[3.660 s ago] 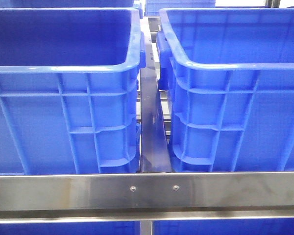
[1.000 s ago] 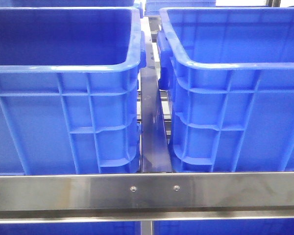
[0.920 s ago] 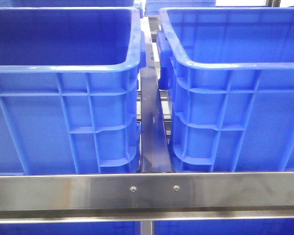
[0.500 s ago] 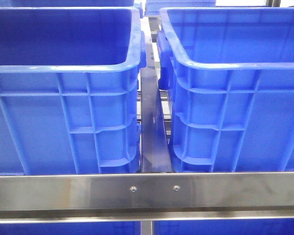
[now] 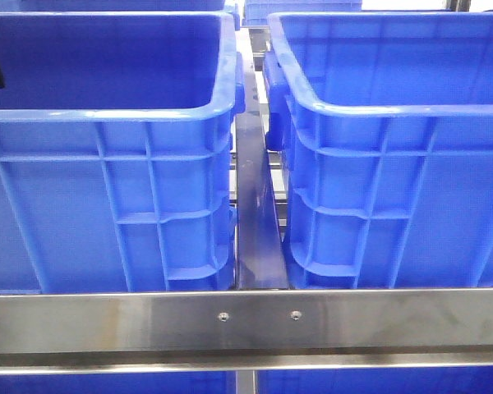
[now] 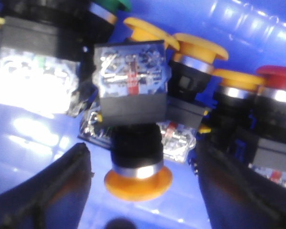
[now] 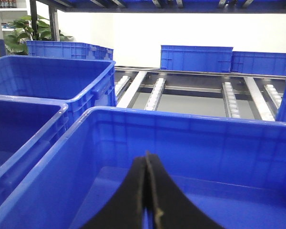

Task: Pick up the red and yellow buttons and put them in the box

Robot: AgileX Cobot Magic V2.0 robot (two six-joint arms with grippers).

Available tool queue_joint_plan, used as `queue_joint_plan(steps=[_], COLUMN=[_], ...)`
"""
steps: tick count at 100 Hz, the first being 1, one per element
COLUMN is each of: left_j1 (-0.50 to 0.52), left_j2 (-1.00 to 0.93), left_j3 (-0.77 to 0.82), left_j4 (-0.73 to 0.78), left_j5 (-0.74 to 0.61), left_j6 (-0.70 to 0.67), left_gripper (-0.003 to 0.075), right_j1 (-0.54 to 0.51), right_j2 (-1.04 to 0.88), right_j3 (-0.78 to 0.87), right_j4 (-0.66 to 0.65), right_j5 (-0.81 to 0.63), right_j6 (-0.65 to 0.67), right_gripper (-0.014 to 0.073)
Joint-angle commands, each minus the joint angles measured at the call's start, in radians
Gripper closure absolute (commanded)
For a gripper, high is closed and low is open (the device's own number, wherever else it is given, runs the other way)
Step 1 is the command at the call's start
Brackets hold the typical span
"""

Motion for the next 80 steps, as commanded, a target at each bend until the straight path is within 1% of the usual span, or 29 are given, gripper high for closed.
queue_joint_plan(steps=[1, 27, 33, 37, 42, 47, 52, 54, 59, 63, 64, 80], left_j1=[0.0, 0.0, 0.0, 0.0, 0.0, 0.0, 0.0, 0.0, 0.0, 0.0, 0.0, 0.0], left_j2=[-0.024, 0.003, 0.003, 0.003, 0.003, 0.003, 0.003, 0.003, -0.001, -0.006, -0.008, -0.047], left_j3=[-0.03, -0.03, -0.03, -0.03, -0.03, -0.03, -0.03, -0.03, -0.03, -0.03, -0.03, -0.03], left_j4=[-0.001, -0.001, -0.001, -0.001, 0.001, 0.003, 0.003, 0.003, 0.003, 0.003, 0.003, 0.005], left_j5=[-0.054, -0.058, -0.058, -0.058, -0.058, -0.055, -0.05, -0.05, -0.047, -0.047, -0.047, -0.024], left_j6=[-0.013, -0.014, -0.014, -0.014, -0.012, -0.01, -0.01, -0.01, -0.008, 0.001, 0.007, 0.076], left_gripper=[0.029, 0.0291, 0.0307, 0.0337, 0.0395, 0.047, 0.0564, 0.0587, 0.0678, 0.073, 0.0739, 0.0739], right_j1=[0.002, 0.002, 0.002, 0.002, 0.002, 0.002, 0.002, 0.002, 0.002, 0.002, 0.002, 0.002], right_j2=[0.008, 0.008, 0.008, 0.008, 0.008, 0.008, 0.008, 0.008, 0.008, 0.008, 0.008, 0.008], right_j3=[-0.025, -0.025, -0.025, -0.025, -0.025, -0.025, -0.025, -0.025, -0.025, -0.025, -0.025, -0.025], right_j4=[0.013, 0.013, 0.013, 0.013, 0.013, 0.013, 0.013, 0.013, 0.013, 0.013, 0.013, 0.013], right_j5=[-0.024, -0.024, -0.024, -0.024, -0.024, -0.024, -0.024, -0.024, -0.024, -0.024, -0.024, -0.024], right_j6=[-0.01, -0.01, -0.01, -0.01, -0.01, -0.01, -0.01, -0.01, -0.01, -0.01, -0.01, -0.01], right_gripper=[0.0661, 0.0661, 0.0661, 0.0661, 0.0661, 0.0661, 0.0661, 0.0661, 0.0661, 0.0661, 0.0661, 0.0661])
